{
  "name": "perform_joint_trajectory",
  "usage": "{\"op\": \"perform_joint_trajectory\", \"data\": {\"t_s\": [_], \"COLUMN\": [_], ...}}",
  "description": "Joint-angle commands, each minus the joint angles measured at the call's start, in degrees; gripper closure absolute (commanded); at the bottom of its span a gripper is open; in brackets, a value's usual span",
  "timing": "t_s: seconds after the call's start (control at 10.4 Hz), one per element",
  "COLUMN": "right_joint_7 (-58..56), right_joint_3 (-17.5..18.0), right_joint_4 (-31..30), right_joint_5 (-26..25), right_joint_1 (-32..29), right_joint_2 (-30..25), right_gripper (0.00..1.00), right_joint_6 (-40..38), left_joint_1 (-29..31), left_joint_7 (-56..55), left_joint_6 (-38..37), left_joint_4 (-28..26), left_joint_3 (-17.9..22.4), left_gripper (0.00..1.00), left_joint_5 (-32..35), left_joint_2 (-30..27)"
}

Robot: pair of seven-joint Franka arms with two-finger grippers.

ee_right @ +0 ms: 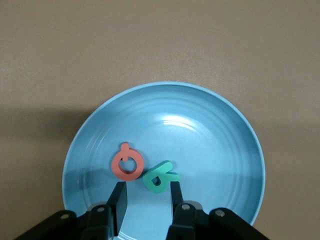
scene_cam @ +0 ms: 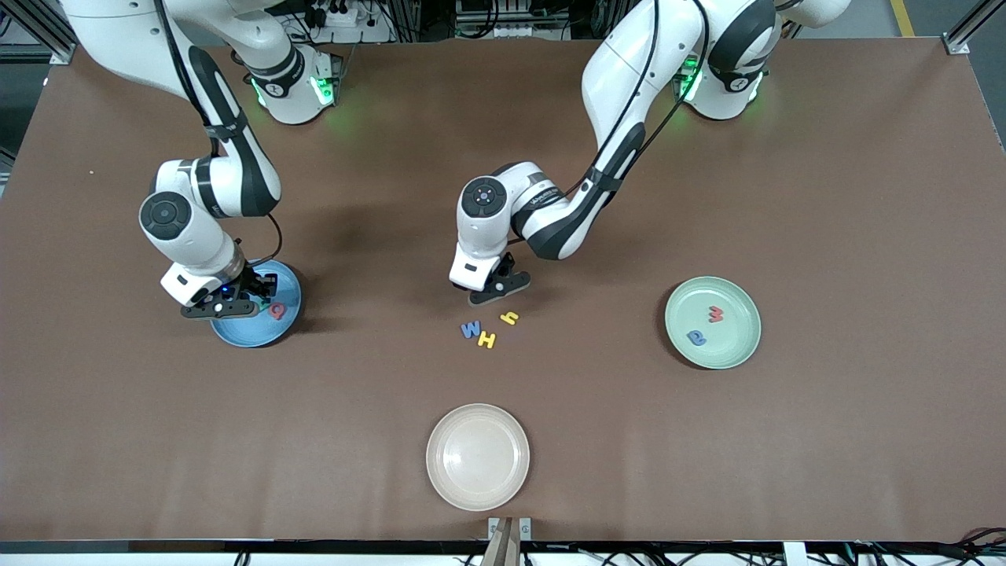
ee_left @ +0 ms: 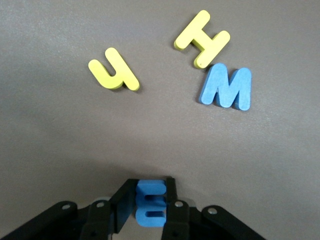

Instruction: Sort uppercase to blue plate, lowercase to green plate

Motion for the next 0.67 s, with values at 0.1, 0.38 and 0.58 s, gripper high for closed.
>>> {"op": "perform_joint_trajectory", "data": {"t_s": [0.1,0.38,0.58], "right_joint_7": [26.2,33.1,35.8], "right_joint_3": [0.5,0.7,0.7], "right_joint_4": [14.5,19.5,22.7], "right_joint_5": [12.1,12.1,12.1], "right_joint_1": [14.2,17.9,19.6], "right_joint_2": [3.2,6.4,8.2], "right_gripper": [0.57,0.52,0.53], "right_joint_6": [-8.8,-9.3,-11.3], "left_joint_1": [0.5,2.9,5.5], "left_joint_7": [2.8,3.5,4.5], "left_joint_6": [-4.3,-10.1,-14.7], "left_joint_4": [-0.2,-0.4,-0.5], "left_joint_3": [0.4,0.5,0.5], "left_gripper": [1.00,1.00,1.00], "left_joint_5": [-0.6,-0.5,-0.5], "left_joint_2": [-1.2,-3.8,-6.2]}}
